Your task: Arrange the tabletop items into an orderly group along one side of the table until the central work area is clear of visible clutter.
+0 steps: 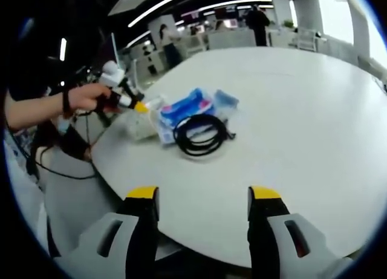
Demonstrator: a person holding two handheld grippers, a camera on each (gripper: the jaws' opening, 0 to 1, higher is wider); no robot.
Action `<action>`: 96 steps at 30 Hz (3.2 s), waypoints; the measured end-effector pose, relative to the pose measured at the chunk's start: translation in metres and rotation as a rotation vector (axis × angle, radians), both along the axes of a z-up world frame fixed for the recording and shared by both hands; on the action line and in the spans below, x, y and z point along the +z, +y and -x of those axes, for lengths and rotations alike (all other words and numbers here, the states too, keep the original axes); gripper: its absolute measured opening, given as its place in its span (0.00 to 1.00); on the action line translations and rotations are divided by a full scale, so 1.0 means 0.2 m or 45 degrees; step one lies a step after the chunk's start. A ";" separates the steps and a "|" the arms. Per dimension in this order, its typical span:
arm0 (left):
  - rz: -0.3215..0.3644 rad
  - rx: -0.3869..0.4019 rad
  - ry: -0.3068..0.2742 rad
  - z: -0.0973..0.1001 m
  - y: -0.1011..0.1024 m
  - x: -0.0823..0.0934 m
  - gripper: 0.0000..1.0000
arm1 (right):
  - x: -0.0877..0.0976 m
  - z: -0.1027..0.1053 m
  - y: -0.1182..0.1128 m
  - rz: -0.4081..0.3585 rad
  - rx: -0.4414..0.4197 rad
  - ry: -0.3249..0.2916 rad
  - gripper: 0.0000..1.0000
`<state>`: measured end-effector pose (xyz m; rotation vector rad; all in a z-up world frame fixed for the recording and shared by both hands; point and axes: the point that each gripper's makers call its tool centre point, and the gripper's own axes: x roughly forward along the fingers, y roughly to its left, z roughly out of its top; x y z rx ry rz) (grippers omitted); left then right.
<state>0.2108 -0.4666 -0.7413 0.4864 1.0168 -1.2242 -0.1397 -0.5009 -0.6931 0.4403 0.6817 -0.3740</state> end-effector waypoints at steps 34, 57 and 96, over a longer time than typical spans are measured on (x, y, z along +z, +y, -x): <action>0.010 0.040 0.065 -0.01 -0.07 -0.09 0.42 | -0.01 -0.01 -0.02 -0.005 0.007 0.016 0.57; 0.086 0.084 0.044 -0.03 -0.03 -0.03 0.40 | 0.00 -0.02 -0.03 0.003 0.012 0.012 0.57; 0.379 0.118 -0.200 -0.03 0.19 0.25 0.39 | 0.01 -0.03 0.01 0.020 0.037 -0.022 0.54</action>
